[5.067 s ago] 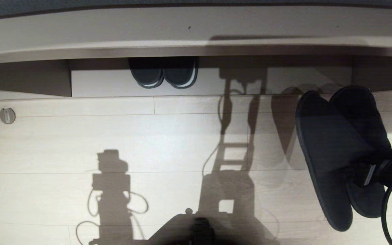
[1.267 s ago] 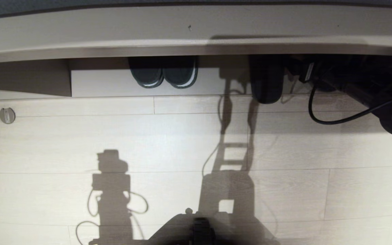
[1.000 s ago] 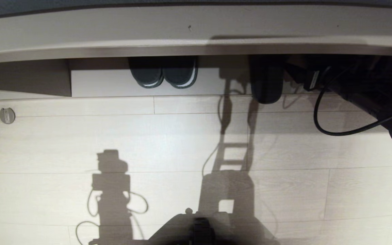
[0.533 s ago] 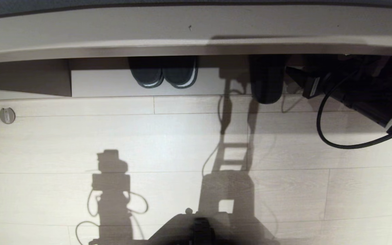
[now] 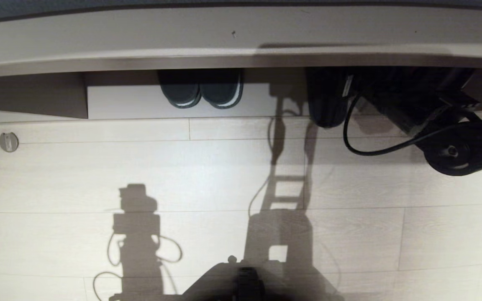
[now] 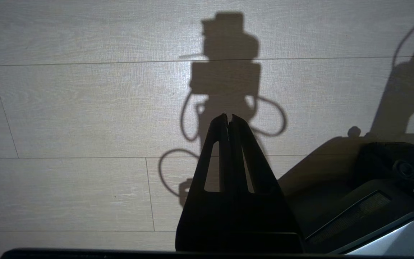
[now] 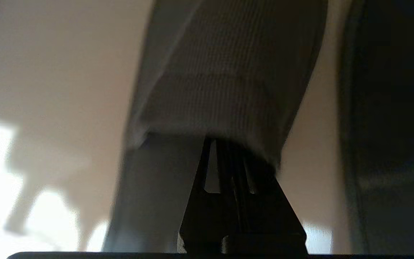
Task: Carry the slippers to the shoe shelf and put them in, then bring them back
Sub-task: Place the slippers into the shoe cabinet
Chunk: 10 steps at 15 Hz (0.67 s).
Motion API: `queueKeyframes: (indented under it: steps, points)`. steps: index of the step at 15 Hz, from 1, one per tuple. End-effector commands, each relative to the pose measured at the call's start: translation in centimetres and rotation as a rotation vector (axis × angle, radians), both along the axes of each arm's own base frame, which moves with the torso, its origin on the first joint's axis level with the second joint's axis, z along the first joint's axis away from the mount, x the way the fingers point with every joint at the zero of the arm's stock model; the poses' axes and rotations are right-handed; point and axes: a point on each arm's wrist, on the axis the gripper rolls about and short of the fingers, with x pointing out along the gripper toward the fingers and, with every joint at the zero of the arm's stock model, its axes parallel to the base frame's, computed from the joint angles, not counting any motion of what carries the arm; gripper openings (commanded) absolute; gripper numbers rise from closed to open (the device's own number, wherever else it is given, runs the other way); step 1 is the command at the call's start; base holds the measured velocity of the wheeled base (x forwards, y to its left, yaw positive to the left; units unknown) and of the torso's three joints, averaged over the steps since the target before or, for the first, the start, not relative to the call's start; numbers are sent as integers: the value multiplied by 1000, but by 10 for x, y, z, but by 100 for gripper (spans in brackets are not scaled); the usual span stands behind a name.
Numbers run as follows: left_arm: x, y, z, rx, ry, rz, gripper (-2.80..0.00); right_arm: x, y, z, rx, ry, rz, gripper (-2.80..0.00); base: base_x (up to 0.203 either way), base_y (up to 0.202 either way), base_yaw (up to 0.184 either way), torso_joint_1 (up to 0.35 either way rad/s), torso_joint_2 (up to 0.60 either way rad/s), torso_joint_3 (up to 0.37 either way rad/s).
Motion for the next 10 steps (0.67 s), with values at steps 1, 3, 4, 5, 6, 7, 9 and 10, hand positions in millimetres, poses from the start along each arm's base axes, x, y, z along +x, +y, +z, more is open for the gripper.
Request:
queueKeyframes:
  steps: [1, 3, 4, 5, 6, 7, 9, 10]
  points:
    - [0, 0, 0, -1, 0, 0, -280, 22, 8, -14, -6, 10, -9, -280, 0, 0, 0, 0, 0, 0]
    - [0, 0, 0, 1, 0, 0, -280, 32, 9, -19, -11, 6, -22, -280, 0, 0, 0, 0, 0, 0]
    - [0, 0, 0, 1, 0, 0, -280, 35, 8, -20, -13, 1, -29, -280, 0, 0, 0, 0, 0, 0]
    - [0, 0, 0, 1, 0, 0, -280, 36, 8, -20, -14, -1, -31, -280, 0, 0, 0, 0, 0, 0]
    - [0, 0, 0, 1, -2, 0, -280, 39, 2, -21, -26, -11, -55, -280, 0, 0, 0, 0, 0, 0]
    - [0, 0, 0, 1, 0, -1, -280, 40, -1, -21, -27, -13, -64, -280, 0, 0, 0, 0, 0, 0]
    - [0, 0, 0, 1, 0, 0, -280, 41, -8, -19, -27, -20, -80, -280, 0, 0, 0, 0, 0, 0]
    - [0, 0, 0, 1, 0, 0, -280, 41, -13, -17, -25, -25, -94, -280, 0, 0, 0, 0, 0, 0]
